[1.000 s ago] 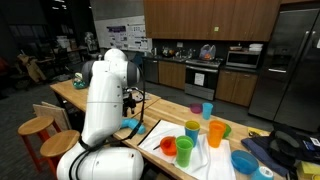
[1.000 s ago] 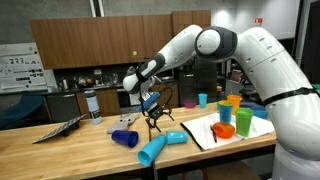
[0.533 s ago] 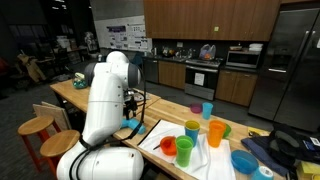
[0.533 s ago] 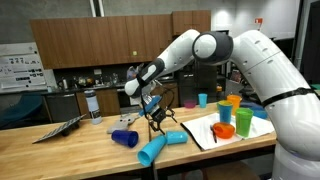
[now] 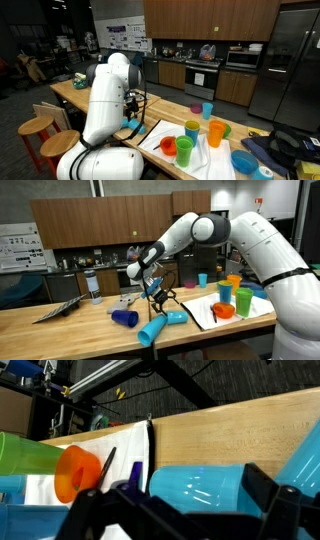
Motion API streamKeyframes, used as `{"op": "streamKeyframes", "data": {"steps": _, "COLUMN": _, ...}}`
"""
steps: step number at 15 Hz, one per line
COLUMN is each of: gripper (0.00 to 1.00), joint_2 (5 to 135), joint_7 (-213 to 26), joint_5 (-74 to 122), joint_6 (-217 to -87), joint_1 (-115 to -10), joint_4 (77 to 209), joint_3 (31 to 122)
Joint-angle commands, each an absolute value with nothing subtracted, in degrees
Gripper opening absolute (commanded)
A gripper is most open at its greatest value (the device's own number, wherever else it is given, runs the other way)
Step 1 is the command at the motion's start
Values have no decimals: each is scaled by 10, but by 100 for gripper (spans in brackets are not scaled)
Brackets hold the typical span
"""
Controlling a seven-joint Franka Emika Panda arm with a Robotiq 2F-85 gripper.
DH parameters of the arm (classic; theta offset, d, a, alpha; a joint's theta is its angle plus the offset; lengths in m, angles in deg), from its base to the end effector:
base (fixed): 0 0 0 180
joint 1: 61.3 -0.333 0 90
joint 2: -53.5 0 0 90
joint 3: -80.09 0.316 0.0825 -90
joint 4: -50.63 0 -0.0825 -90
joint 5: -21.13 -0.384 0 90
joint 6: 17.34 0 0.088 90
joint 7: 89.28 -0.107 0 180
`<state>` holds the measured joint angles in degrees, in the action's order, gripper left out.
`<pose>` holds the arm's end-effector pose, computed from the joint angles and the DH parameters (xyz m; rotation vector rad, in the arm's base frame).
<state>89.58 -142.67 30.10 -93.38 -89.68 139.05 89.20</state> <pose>0.4905 0.3380 0.2568 2.3973 -0.2843 -0.6991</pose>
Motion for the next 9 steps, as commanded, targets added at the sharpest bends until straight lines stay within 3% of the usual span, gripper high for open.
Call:
{"op": "streamKeyframes", "data": {"steps": 1, "gripper": 100, "joint_2": 898, "joint_7": -1426, "joint_5": 311, "joint_6": -923, "joint_1": -898, "joint_4": 1385, "joint_3": 885}}
{"op": "streamKeyframes", "data": {"steps": 9, "gripper": 100, "joint_2": 898, "joint_7": -1434, "joint_5": 303, "joint_6": -922, "joint_1": -892, "joint_4": 1405, "joint_3": 877}}
